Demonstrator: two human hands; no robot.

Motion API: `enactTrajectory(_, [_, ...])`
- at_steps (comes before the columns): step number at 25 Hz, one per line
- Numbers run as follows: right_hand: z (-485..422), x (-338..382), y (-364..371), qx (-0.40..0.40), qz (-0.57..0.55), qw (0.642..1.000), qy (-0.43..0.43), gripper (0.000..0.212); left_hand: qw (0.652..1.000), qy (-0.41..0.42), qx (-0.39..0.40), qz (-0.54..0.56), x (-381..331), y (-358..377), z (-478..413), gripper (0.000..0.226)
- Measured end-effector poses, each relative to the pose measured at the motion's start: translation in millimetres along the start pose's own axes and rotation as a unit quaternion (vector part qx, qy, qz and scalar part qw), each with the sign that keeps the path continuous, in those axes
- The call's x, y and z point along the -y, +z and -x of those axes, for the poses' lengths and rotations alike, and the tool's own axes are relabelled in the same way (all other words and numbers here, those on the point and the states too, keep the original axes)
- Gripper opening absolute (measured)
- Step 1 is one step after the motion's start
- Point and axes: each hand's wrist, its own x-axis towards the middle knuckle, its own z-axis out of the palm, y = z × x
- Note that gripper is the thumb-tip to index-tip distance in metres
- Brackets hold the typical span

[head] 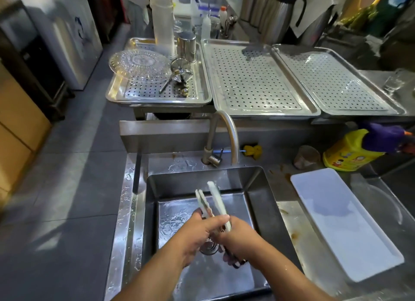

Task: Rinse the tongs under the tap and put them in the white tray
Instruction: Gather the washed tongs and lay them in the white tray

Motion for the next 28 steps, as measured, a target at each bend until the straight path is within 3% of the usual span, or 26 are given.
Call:
enactTrajectory(2, [8, 5, -1, 0.083, -0.135, 0.987, -0.032, 0.024, 0.998, 0.043, 0.044, -0.003, -3, -1, 5, 0.062])
enactTrajectory(3, [12, 5, 1, 0.1, -0.149, 0.983, -0.028, 0.026, 0.998, 0.037, 0.044, -0.021, -2, 2, 5, 0.061])
enactTrajectory(5, [15, 3, 8, 0.033, 0.027, 0.999, 0.016, 0.028, 0.995, -0.057, 0.0, -0.088, 5, 13, 7, 0.053])
enactTrajectory(7, [20, 1, 13, -0.037, 0.249, 0.966, 0.055, 0.03, 0.982, -0.148, -0.033, -0.111, 17, 26, 10, 0.046])
enactTrajectory(8, [22, 0, 13, -0.045, 0.282, 0.957, 0.056, 0.029, 0.981, -0.158, -0.046, -0.098, 21, 30, 11, 0.044])
enactTrajectory(11, [27, 0, -1, -0.028, 0.186, 0.982, 0.029, 0.019, 0.989, -0.121, -0.055, -0.066, 16, 37, 14, 0.039])
enactTrajectory(14, [35, 0, -34, 0.029, 0.027, 0.998, -0.044, 0.027, 0.999, -0.039, 0.009, 0.007, -1, 40, 20, 0.046])
enactTrajectory(17, [41, -4, -64, 0.153, -0.174, 0.97, -0.08, 0.032, 0.994, 0.018, 0.079, 0.067, -15, 49, 20, 0.046])
enactTrajectory(18, [41, -10, -64, 0.156, -0.169, 0.971, -0.068, 0.031, 0.996, 0.007, 0.063, 0.057, -13, 58, 17, 0.04])
enactTrajectory(20, [41, -28, -53, 0.066, 0.025, 0.997, -0.021, 0.023, 0.995, -0.09, -0.033, -0.018, -1, 86, 12, 0.027])
enactTrajectory(22, [42, -47, -40, -0.02, 0.18, 0.983, 0.008, 0.024, 0.982, -0.146, -0.095, -0.067, 18, 106, 9, 0.021])
enactTrajectory(24, [46, -53, -45, -0.022, 0.144, 0.989, 0.001, 0.035, 0.981, -0.134, -0.131, -0.047, 27, 113, 7, 0.022])
enactTrajectory(28, [54, -53, -85, 0.022, 0.088, 0.995, -0.046, 0.031, 0.989, -0.089, -0.116, 0.02, 18, 124, 18, 0.045])
